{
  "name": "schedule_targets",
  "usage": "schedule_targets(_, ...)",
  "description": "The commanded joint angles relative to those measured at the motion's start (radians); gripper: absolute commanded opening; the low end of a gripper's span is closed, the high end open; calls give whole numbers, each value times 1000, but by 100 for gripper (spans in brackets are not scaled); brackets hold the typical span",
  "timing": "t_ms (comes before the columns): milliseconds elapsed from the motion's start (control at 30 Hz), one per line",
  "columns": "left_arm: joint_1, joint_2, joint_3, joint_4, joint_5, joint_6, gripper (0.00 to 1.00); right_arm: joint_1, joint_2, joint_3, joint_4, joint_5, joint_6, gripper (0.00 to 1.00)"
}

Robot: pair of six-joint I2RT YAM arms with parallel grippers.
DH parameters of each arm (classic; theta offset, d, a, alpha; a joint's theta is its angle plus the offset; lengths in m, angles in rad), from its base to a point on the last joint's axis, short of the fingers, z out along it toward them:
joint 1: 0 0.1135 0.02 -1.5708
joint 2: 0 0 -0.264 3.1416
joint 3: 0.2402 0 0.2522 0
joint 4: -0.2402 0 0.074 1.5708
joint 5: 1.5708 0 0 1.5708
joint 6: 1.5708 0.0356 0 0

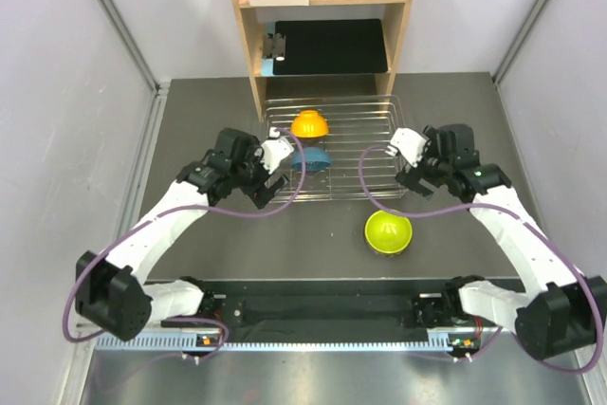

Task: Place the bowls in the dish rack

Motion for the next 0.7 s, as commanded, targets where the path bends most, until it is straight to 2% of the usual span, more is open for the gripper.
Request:
schedule_targets(0, -2, -91, -16, -53, 75, 29, 99, 0, -91, 37, -114, 9, -64, 100)
schedule_targets(300, -2, -276, -58, -159, 63, 26, 99, 0, -144, -12, -435, -18, -210, 100)
schedule_targets(500, -2, -362, -72, -187, 46, 6, 99, 24, -115, -69, -446, -41, -211, 100)
schedule_targets(667, -2, -396, -96, -196, 31, 5, 99, 88, -81, -164, -352, -56, -172, 100)
